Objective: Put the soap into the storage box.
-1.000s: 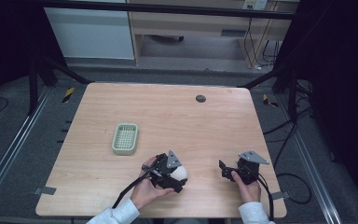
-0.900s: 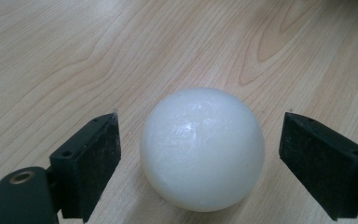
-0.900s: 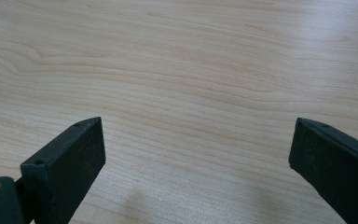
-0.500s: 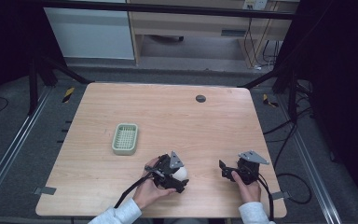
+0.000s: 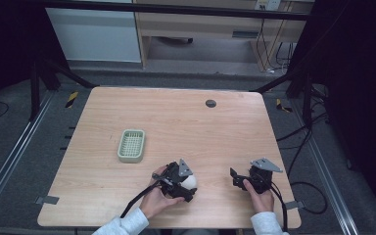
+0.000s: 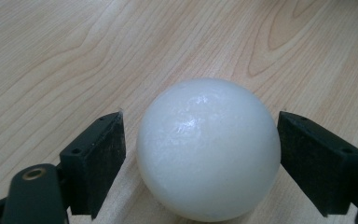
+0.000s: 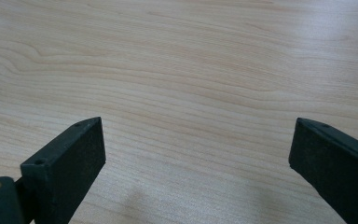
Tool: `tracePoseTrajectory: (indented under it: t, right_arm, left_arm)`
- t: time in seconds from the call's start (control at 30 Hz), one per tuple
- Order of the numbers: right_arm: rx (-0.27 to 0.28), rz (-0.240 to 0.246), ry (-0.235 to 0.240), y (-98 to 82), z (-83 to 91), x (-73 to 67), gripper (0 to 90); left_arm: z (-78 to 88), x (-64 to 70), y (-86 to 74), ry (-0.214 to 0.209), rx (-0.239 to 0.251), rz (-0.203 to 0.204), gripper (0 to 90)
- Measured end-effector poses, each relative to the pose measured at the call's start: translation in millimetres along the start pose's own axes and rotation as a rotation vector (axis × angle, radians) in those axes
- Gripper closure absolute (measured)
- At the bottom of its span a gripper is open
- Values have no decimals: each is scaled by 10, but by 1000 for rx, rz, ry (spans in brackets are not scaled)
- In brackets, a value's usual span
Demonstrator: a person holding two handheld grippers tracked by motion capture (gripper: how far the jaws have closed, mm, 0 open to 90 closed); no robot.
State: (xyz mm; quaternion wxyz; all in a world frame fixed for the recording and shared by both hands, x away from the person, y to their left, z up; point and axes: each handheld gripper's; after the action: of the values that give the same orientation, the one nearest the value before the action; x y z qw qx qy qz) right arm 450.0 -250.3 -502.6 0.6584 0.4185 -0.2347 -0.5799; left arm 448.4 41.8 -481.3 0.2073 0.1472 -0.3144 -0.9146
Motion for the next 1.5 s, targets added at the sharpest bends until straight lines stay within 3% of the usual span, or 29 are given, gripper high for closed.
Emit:
tracePoseTrajectory:
  t: [1.5]
  right_arm:
    - [-6, -3, -1, -1, 0, -1, 40]
  left_arm:
    - [-34, 17, 7, -7, -33, -13, 226]
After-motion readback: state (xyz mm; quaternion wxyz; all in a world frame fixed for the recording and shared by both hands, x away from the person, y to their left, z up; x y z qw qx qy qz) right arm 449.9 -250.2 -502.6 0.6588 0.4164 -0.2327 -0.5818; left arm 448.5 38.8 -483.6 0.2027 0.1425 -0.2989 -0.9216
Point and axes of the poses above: each handheld gripper's, and its own axes: z roughly backward along the jaws, y roughly out of its top, x roughly to its right, and after that the axes turned 9 degrees about -z, right-handed
